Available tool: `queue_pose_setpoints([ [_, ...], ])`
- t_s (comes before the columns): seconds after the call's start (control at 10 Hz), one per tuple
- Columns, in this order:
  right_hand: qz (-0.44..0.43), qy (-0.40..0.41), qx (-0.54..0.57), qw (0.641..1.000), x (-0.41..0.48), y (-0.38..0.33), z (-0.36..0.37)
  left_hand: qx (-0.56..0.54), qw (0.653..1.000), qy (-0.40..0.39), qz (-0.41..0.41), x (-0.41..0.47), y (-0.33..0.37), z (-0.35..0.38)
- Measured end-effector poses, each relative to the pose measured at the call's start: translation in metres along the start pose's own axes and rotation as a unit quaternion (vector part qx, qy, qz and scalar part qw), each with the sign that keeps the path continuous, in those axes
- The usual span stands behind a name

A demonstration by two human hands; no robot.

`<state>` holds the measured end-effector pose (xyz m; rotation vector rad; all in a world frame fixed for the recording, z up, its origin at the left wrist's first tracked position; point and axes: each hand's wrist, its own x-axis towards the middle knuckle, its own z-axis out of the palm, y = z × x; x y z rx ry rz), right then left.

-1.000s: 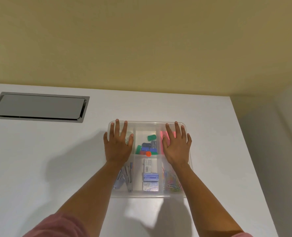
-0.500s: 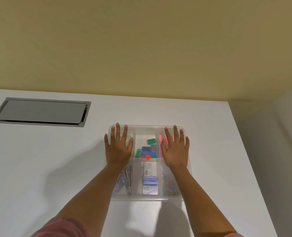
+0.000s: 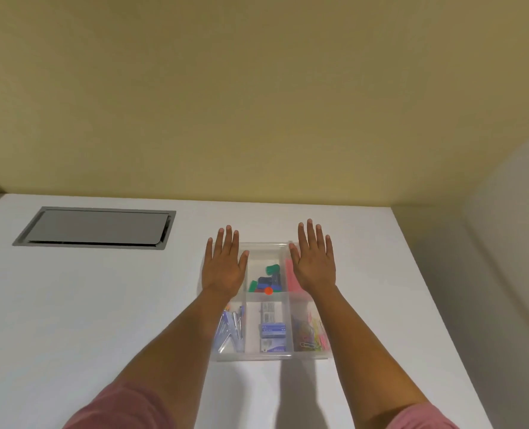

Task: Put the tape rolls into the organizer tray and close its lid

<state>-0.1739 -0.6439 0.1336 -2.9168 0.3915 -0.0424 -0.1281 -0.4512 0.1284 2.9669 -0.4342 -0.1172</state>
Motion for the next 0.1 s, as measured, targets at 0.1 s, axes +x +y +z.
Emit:
queue_pose_setpoints([
  [0.1, -0.020, 0.043, -0.002, 0.999, 0.0025, -0.0102, -0.0254, 0.003, 0.999, 0.041, 0.021, 0.0043, 0.0066, -0.0244],
])
